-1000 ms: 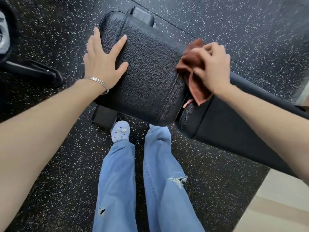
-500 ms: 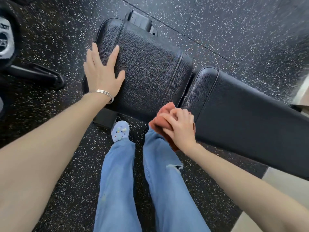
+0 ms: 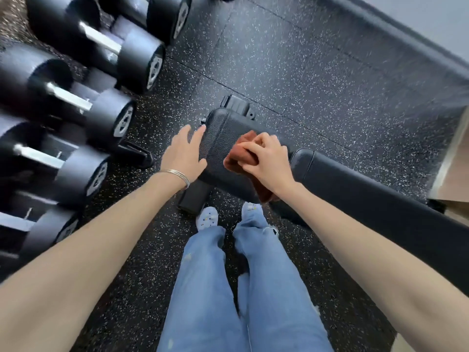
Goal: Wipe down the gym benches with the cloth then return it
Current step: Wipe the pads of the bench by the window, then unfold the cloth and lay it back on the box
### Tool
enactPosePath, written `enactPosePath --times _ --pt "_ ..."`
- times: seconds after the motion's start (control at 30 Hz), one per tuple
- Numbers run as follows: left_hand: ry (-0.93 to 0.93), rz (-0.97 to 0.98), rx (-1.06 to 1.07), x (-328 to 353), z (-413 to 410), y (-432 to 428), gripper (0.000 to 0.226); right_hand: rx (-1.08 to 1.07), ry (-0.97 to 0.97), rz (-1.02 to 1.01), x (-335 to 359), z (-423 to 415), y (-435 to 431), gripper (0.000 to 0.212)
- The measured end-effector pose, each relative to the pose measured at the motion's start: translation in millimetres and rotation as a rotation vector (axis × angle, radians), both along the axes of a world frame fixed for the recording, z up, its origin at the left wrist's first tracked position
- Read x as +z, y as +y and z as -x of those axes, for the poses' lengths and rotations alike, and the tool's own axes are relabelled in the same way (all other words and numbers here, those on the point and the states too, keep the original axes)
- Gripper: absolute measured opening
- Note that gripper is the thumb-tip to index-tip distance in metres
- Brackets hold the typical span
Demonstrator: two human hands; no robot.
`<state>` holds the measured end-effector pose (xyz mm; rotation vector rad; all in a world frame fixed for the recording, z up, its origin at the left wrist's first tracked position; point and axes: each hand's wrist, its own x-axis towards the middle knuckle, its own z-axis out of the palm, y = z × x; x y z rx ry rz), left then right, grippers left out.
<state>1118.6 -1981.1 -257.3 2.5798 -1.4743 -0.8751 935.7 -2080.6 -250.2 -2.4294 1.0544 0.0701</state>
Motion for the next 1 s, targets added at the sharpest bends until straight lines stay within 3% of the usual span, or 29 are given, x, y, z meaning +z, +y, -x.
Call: enactPosePath --times 0.5,0.7,1.0 --pt "-0.166 0.128 0.031 221 -15 13 0.068 0.427 -0.05 0.185 217 -68 -48 0.044" --pt "-0.458 0.172 0.112 266 15 40 0.067 0.66 -0.108 0.323 270 -80 -56 0.046" --pt "-0.568 0.105 0.518 290 81 125 0.062 1.008 -0.151 0.275 294 -102 14 0.051"
